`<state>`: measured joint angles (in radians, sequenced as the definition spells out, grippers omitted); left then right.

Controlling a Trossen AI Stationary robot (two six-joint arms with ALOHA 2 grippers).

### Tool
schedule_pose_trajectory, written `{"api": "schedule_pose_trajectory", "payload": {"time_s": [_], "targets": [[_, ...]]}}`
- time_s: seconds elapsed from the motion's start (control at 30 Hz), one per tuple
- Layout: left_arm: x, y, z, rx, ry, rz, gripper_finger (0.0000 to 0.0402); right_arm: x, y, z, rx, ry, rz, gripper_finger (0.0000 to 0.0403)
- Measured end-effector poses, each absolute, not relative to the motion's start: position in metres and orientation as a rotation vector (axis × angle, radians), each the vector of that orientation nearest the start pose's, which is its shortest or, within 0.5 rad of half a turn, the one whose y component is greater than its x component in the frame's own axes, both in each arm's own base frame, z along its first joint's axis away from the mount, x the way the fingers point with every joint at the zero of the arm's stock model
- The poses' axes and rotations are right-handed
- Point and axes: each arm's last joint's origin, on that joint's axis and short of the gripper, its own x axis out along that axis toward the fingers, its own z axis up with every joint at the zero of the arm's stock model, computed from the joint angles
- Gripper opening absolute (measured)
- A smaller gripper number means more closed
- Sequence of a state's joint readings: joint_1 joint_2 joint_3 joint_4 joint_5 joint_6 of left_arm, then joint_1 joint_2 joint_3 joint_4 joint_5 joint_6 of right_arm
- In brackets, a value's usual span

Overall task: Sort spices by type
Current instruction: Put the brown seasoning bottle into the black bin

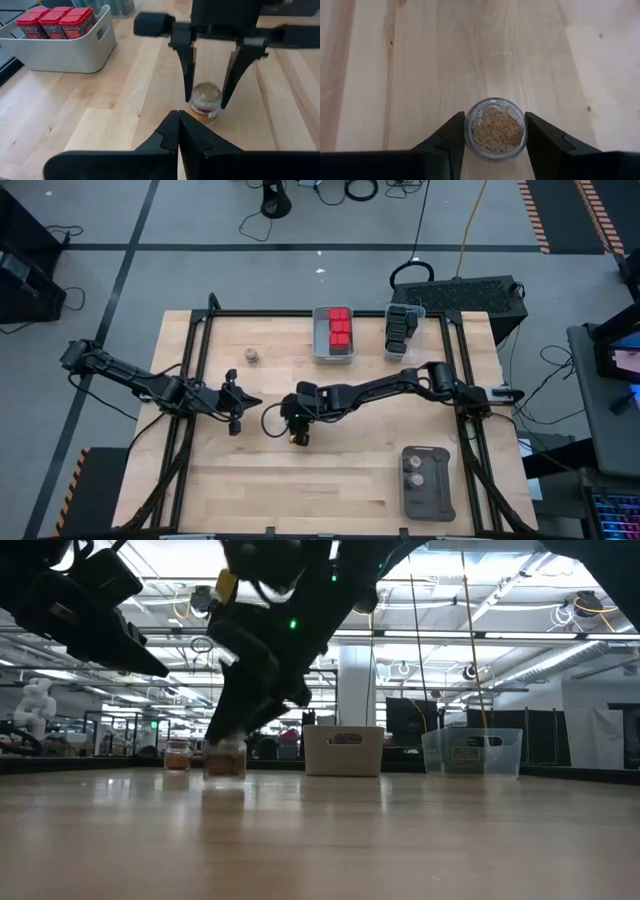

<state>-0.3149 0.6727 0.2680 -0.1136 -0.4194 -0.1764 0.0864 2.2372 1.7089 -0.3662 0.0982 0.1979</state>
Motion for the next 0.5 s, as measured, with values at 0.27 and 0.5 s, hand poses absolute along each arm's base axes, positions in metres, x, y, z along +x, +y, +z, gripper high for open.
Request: {"api": "schedule_pose_trajectory", "payload": {"time_s": [0.27,0.5], "targets": [[0.141,-0.034,0.18,0.009,0.479,0.119,0.0008,0.461,0.043,0.219,0.086,0.882,-0.083,0.0161],[0.141,-0.034,0.18,0.008,0.477,0.119,0.0008,0.426,0.065,0.278,0.067,0.859,-0.026,0.0156]]}}
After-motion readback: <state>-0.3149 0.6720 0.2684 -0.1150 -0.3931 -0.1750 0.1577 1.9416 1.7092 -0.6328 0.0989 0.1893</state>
